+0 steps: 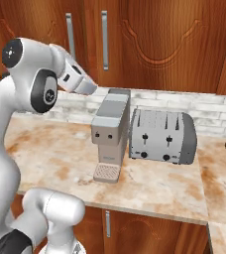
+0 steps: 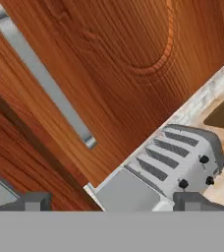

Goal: Open the cabinet directly in front. Then move the beer and the cup to the dining counter with the candle on it.

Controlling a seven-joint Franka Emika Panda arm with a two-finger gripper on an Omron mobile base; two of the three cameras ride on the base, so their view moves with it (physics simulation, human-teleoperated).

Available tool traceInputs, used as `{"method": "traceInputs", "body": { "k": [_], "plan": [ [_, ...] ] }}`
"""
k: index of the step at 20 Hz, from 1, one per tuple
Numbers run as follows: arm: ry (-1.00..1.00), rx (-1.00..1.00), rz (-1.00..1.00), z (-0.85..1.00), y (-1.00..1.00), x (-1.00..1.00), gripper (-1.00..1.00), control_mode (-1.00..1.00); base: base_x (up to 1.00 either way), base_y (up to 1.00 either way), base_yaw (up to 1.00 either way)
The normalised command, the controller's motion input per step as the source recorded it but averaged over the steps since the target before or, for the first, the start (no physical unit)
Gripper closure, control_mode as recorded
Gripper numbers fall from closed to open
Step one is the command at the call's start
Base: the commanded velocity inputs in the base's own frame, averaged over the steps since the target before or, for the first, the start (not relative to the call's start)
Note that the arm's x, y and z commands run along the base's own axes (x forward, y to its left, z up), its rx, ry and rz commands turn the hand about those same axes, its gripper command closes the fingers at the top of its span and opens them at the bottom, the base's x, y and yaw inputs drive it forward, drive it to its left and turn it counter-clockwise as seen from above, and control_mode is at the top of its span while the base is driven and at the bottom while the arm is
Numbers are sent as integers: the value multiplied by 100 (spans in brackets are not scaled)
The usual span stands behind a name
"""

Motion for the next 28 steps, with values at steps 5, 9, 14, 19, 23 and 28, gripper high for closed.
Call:
{"method": "traceInputs", "body": {
  "k": [5, 9, 14, 19, 23, 28],
  "plan": [
    [-1, 29, 52, -12, -57, 35, -100, -100, 0, 0, 0],
    [3, 24, 40, -24, 2, 92, -100, -100, 0, 0, 0],
    [0, 2, 9, -14, 7, 26, -100, -100, 0, 0, 0],
    [0, 4, 2, 0, -5, 45, -100, -100, 0, 0, 0],
    [0, 6, 6, 0, -1, 63, -100, -100, 0, 0, 0],
    [0, 7, 10, -1, -13, 53, -100, -100, 0, 0, 0]
  ]
}}
